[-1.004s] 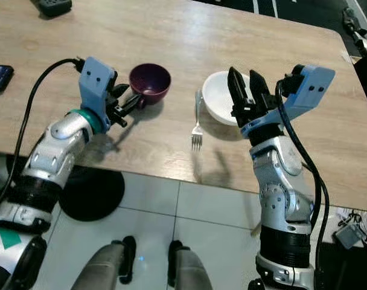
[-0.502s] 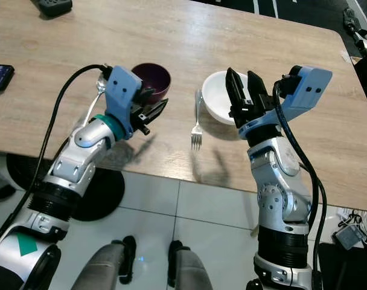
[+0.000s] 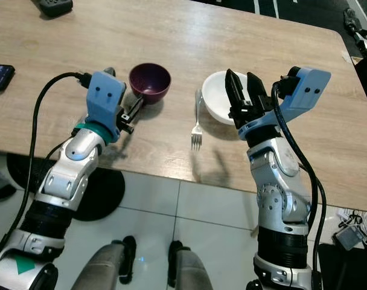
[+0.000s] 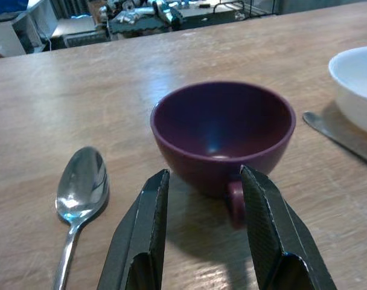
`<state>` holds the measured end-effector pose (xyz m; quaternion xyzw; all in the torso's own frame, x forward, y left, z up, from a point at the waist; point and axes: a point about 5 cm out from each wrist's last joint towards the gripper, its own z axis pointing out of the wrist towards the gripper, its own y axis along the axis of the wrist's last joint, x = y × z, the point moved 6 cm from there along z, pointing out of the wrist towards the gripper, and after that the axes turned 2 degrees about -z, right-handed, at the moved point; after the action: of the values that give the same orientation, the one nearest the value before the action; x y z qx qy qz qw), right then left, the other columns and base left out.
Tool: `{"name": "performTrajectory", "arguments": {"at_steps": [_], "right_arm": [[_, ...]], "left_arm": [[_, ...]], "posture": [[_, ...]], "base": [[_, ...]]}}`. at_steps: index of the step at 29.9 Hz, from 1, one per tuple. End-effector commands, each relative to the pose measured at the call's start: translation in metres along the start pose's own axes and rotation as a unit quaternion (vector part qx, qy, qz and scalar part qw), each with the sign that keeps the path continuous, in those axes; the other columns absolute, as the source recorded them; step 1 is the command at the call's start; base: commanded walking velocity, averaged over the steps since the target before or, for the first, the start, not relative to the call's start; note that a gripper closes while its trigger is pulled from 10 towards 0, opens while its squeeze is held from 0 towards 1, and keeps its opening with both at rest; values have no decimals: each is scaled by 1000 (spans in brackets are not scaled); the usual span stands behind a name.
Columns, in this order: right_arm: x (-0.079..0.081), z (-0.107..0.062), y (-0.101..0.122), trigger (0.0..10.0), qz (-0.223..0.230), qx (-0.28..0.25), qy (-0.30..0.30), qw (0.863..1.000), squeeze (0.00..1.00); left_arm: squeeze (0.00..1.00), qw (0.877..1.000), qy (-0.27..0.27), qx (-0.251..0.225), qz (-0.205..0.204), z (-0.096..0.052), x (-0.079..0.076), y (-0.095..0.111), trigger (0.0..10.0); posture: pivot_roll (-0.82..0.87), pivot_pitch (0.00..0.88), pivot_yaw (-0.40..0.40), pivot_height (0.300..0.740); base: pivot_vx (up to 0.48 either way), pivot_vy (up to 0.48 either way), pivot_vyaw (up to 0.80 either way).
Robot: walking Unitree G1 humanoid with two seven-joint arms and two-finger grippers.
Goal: Setting the table
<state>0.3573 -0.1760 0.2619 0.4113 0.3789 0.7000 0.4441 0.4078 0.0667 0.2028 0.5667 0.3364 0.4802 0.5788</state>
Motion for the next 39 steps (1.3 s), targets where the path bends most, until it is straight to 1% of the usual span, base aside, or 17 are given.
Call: {"name": "performTrajectory", "arguments": {"at_steps": [1, 4, 7, 10, 12, 16, 19, 21, 22, 23, 27, 28, 29, 32, 35, 38, 39], "right_arm": [[-3, -1, -2, 10000, -1, 4, -5, 1000, 0], [-4, -2, -2, 10000, -2, 2, -5, 1000, 0], [-3, -2, -1, 10000, -2, 1, -5, 1000, 0], [-3, -3, 0, 10000, -3, 0, -5, 1000, 0], [-3, -3, 1, 10000, -3, -1, -5, 1000, 0], [-3, -4, 1, 10000, -3, 0, -5, 1000, 0], [-3, -4, -1, 10000, -3, 2, -4, 1000, 0], [-3, -4, -1, 10000, -3, 2, -4, 1000, 0], [-3, -4, -1, 10000, -3, 2, -4, 1000, 0], [-3, -4, -2, 10000, -2, 3, -3, 1000, 0], [-3, -4, -2, 10000, -2, 3, -3, 1000, 0], [-3, -3, -2, 10000, -2, 3, -3, 1000, 0], [-3, -3, -2, 10000, -2, 3, -3, 1000, 0], [-2, -3, -2, 10000, -2, 2, -2, 1000, 0], [-2, -3, -2, 10000, -2, 2, -2, 1000, 0], [-3, -3, -2, 10000, -3, 2, -1, 1000, 0], [-3, -3, -2, 10000, -3, 2, -1, 1000, 0]], "left_arm": [[0, 999, 8, 27, -26, 3, 4, -13, 10000], [0, 998, 16, 44, -48, 8, 9, -20, 10000], [0, 998, 12, 44, -48, 11, 9, -18, 10000], [0, 999, 5, 29, -29, 13, 7, -10, 10000], [0, 1000, -11, -6, 27, 11, 2, 4, 10000], [0, 999, -23, -28, 39, 7, -5, 12, 10000], [0, 996, -61, -59, 14, -3, -25, 29, 10000], [0, 996, -69, -64, 8, -5, -29, 33, 10000], [0, 996, -69, -64, 8, -5, -29, 33, 10000], [0, 995, -82, -57, -30, -8, -29, 35, 10000], [0, 994, -84, -51, -46, -9, -27, 33, 10000], [0, 995, -74, -39, -53, -8, -19, 27, 10000], [0, 995, -74, -39, -53, -8, -19, 27, 10000], [0, 998, 1, 6, -66, -3, 26, -1, 10000], [0, 997, 19, 16, -67, -4, 36, -6, 10000], [0, 997, 48, 23, -53, -7, 61, -7, 10000], [0, 997, 48, 23, -53, -7, 61, -7, 10000]], "posture": [[96, 149, 1, 740], [96, 149, 1, 740], [84, 151, 1, 740], [84, 150, 2, 740], [86, 153, 4, 740], [88, 156, 4, 740], [89, 157, 3, 740], [89, 157, 3, 740], [89, 157, 3, 740], [92, 155, 2, 740], [96, 152, 2, 740], [97, 151, 2, 740], [97, 151, 2, 740], [95, 144, 0, 740], [95, 144, 0, 740], [99, 141, -4, 740], [99, 141, -4, 740]], "base": [[0, 0, 0], [0, 0, 0], [0, 0, 0], [0, 0, 0], [0, 0, 0], [0, 0, 0], [0, 0, 0], [0, 0, 0], [0, 0, 0], [0, 0, 0], [0, 0, 0], [0, 0, 0], [0, 0, 0], [0, 0, 0], [0, 0, 0], [0, 0, 0], [0, 0, 0]]}}
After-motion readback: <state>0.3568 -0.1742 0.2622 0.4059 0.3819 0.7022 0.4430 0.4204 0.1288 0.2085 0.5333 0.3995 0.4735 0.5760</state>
